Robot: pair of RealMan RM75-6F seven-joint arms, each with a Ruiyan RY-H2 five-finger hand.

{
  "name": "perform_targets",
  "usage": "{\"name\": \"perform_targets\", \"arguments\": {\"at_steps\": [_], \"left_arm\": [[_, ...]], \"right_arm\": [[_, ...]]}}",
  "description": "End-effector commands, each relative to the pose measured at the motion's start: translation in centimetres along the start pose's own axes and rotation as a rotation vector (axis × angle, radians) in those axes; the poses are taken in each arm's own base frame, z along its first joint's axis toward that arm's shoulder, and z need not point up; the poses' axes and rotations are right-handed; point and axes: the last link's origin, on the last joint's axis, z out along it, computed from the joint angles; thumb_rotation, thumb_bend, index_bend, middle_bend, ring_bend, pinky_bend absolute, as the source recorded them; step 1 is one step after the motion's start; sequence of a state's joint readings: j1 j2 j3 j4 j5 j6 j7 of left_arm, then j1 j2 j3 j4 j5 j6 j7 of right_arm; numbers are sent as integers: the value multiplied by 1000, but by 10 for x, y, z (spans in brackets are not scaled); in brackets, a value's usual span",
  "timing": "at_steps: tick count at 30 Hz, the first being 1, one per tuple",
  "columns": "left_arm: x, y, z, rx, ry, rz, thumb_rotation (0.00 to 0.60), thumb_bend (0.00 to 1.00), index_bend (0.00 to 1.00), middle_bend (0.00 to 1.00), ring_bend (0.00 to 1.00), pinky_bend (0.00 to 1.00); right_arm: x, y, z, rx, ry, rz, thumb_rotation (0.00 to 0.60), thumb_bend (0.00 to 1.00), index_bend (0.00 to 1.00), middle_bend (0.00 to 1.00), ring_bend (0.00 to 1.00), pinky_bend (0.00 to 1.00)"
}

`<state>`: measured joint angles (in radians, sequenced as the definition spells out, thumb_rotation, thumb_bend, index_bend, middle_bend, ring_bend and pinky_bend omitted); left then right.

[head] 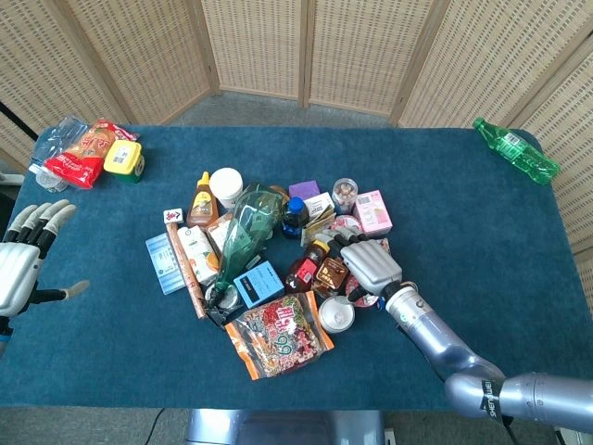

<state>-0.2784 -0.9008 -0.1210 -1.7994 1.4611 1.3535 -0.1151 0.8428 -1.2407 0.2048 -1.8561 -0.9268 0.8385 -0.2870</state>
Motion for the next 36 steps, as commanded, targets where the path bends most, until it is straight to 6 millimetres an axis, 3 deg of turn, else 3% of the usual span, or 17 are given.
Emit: {"name": "perform_targets", "arguments": {"at_steps": [1,12,15,19,23,29,36], "left_arm": [[0,0,0,2,-1,0,600,0,43,0,0,0],[-1,-2,2,7,2,-1,600,0,44,0,0,0],[-1,-2,2,7,1,-2,600,0,43,0,0,0],[0,-2,1,7,3,-2,600,0,47,0,0,0],[-1,-1,1,6,3,-2,600,0,49,0,0,0],[-1,-1,2,4,4,-3,600,0,50,0,0,0],[0,-1,1,0,6,-8,600,0,49,0,0,0]], "right_arm": [[-2,-1,2,4,-5,1,600,0,0,0,0,0],[-5,1,14,17,19,10,600,0,22,5,0,0],[-7,2,16,20,22,18,600,0,83,139,14,63],[-8,4,17,19,21,19,600,0,283,443,253,340],[-9,4,17,21,29,18,600,0,410,621,429,500],[-4,2,14,33,60,23,600,0,496,721,524,618],[10,-1,2,45,114,17,600,0,500,725,531,626]]}}
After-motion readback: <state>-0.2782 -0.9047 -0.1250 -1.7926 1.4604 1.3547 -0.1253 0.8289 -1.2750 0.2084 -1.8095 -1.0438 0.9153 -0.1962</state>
